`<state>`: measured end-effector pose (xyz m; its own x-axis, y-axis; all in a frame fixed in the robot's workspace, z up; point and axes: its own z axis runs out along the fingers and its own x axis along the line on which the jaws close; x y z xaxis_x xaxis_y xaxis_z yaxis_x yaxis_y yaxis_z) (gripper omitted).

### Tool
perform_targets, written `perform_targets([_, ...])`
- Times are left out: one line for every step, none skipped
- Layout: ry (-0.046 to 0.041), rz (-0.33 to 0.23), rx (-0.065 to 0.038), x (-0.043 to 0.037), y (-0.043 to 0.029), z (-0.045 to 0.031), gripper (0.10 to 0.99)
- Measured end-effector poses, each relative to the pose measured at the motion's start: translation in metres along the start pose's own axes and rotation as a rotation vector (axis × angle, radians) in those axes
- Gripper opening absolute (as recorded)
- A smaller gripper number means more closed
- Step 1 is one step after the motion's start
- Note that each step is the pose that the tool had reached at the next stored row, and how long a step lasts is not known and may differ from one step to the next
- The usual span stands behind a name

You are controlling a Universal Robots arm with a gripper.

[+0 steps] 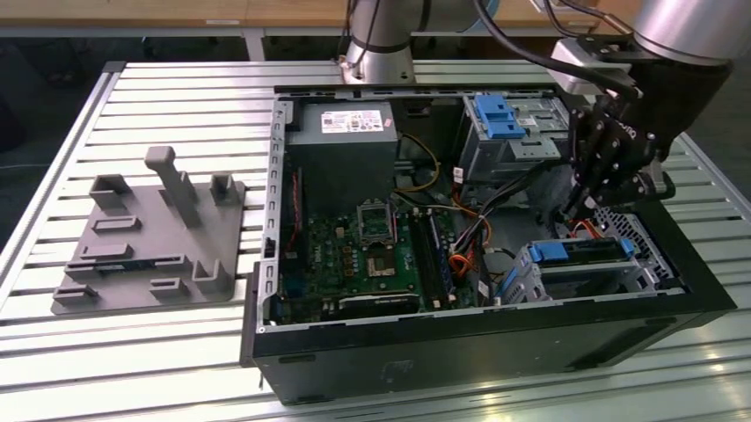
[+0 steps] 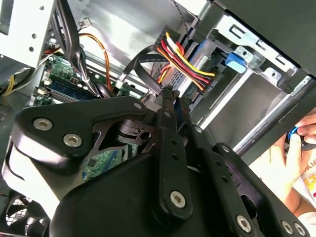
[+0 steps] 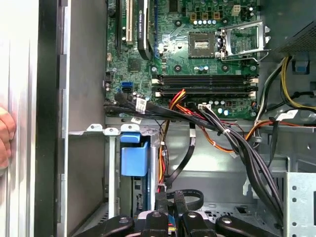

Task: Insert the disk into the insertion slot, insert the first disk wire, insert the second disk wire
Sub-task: 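Insert the second disk wire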

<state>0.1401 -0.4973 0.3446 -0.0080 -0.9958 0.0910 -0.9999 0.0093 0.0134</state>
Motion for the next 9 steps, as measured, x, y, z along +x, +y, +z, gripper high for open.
perform_targets([-0.0008,0.0,0.0,0.0014,-0.0001,0.0001,0.196])
perform_targets([-0.0008,0.0,0.0,0.0025,-0.0002,0.0002,0.196])
perform_targets([-0.0009,0.0,0.0,0.003,-0.0002,0.0003,0.196])
perform_targets([-0.0008,0.0,0.0,0.0031,-0.0003,0.0003,0.196])
perform_targets([-0.0008,0.0,0.0,0.0031,-0.0003,0.0002,0.196])
perform_targets([-0.0008,0.0,0.0,0.0031,-0.0002,0.0003,0.196])
perform_targets([-0.0001,0.0,0.0,0.0031,-0.0002,0.0003,0.196])
perform_targets([0.0027,0.0,-0.001,0.0032,-0.0002,0.0003,0.196])
perform_targets([0.0067,0.0,-0.002,0.0032,-0.0003,0.0004,0.196])
